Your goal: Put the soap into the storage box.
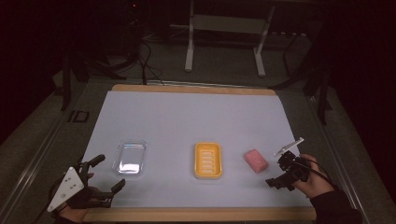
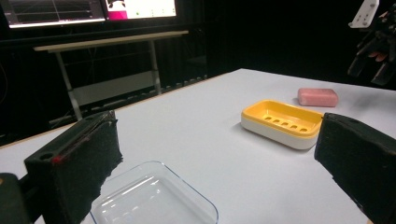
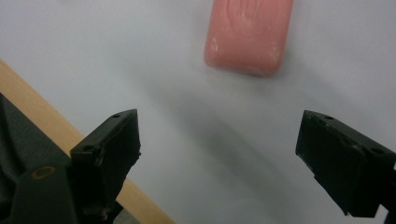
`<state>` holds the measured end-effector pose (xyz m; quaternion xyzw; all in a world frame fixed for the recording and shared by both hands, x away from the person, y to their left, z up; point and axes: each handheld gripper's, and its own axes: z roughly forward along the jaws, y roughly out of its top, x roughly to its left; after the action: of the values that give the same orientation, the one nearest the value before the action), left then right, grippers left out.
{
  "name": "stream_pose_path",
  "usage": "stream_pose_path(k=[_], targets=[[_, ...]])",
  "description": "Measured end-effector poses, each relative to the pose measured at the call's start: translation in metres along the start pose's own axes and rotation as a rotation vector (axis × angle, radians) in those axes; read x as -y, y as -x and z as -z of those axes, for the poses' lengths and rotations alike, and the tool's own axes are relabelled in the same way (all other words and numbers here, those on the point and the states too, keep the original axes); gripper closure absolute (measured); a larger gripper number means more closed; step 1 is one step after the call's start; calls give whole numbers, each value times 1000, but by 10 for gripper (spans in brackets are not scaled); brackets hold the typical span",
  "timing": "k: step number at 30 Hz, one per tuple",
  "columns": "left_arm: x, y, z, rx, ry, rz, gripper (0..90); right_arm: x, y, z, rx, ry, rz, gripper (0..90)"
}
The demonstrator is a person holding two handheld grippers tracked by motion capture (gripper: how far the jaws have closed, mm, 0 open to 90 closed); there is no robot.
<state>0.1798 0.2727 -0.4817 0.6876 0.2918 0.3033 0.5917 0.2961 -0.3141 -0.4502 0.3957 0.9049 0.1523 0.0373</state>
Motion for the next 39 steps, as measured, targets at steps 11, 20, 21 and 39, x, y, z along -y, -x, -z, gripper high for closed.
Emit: stream_pose_path(k=[11, 20, 21, 39], targets=[[0, 1, -1, 4, -1, 4, 6, -4, -2, -5, 30, -119, -49, 108], [0, 2, -2, 15, -9, -4, 6, -10, -5, -6, 15, -253, -67, 105], [0, 2, -2, 16, -9, -5, 6, -11, -5, -6, 17, -263, -67, 105], [0, 3, -2, 21, -13, -6, 6, -35, -1, -19, 2, -292, -139, 148]])
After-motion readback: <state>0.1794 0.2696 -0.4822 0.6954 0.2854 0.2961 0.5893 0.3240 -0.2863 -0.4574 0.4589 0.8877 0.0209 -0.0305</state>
